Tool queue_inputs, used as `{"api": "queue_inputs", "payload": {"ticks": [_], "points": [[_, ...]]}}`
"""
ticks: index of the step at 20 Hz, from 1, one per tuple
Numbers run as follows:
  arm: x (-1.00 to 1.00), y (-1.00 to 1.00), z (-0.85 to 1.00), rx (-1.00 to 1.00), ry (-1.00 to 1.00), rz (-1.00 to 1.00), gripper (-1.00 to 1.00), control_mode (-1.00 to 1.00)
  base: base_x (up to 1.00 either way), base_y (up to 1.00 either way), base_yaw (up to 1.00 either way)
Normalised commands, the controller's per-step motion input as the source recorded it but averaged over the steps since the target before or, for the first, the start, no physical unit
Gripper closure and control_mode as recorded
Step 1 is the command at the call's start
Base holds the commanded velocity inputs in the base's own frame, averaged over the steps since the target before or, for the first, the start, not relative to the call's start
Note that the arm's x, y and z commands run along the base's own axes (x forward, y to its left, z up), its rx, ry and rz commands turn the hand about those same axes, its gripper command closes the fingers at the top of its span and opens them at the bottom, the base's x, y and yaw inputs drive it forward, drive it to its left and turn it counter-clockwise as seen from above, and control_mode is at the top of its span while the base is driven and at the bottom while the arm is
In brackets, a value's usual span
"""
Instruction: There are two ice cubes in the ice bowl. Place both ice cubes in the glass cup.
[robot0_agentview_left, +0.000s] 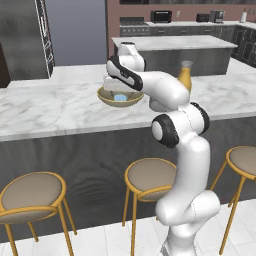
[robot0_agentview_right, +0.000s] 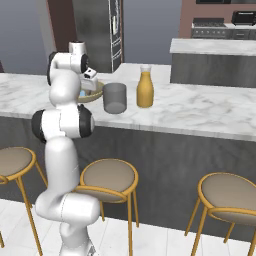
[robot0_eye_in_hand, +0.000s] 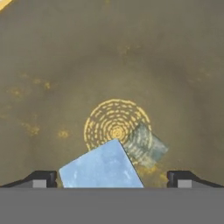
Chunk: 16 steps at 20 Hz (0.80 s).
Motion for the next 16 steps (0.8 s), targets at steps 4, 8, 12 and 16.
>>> {"api": "queue_inputs", "payload": {"ticks": [4,8,12,16], "points": [[-0.11,0.07,0.00,0.00,0.00,0.01,-1.00,-1.00,0.00,0.00,0.00],[-0.12,0.02,-0.13,0.00,0.00,0.02,-1.00,-1.00,0.00,0.00,0.00],[0.00,0.00,-0.33,0.00,0.00,0.02,-1.00,-1.00,0.00,0.00,0.00],[0.00,0.00,-0.34,0.00,0.00,0.01,-1.00,-1.00,0.00,0.00,0.00]]}}
